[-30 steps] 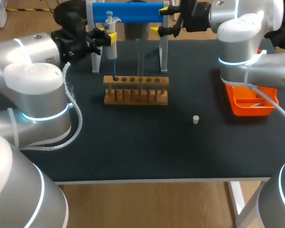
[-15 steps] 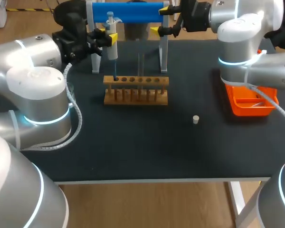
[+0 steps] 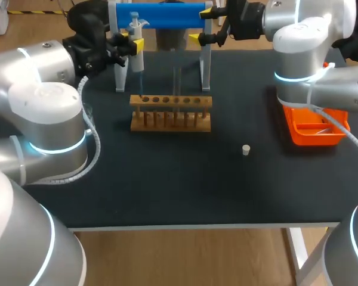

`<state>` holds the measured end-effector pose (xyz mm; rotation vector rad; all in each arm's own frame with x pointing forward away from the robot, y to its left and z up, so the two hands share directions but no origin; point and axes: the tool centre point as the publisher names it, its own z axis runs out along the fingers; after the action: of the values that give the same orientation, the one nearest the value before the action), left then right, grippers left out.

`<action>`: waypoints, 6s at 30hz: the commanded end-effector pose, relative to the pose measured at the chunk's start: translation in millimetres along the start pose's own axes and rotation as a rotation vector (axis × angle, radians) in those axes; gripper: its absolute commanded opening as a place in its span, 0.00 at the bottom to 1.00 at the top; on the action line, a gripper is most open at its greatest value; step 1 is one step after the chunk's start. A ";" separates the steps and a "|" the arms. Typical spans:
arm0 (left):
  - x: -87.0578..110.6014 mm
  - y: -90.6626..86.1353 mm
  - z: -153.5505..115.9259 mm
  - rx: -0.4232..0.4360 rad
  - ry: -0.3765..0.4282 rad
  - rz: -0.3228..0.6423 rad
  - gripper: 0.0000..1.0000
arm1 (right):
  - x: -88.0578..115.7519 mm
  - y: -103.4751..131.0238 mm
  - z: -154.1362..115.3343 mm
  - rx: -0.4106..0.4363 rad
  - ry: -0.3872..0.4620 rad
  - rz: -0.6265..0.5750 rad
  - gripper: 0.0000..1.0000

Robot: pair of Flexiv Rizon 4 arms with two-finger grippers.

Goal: Invert the test tube, pick up the pipette, mount the tip to pipette, aspirate from beaker and dispense into the tube, eject the tip, return the pipette, and cap with the stopper.

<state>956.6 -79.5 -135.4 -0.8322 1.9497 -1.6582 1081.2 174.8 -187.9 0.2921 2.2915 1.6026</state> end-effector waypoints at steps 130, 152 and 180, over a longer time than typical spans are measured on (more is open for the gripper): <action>-160.8 19.0 130.3 -0.349 -0.569 -0.239 0.00 | -0.6 -0.1 -0.5 0.000 0.002 0.000 1.00; -166.5 32.6 136.1 -0.398 -0.576 -0.278 0.00 | -0.6 -0.1 -0.5 0.000 0.002 0.000 1.00; -153.5 15.4 128.9 -0.357 -0.587 -0.307 1.00 | -0.6 -0.1 -0.5 0.000 0.002 0.000 1.00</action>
<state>1161.3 -65.1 -186.2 -1.6116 1.7564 -1.0275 1081.0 175.0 -187.8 0.2924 2.2921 1.6016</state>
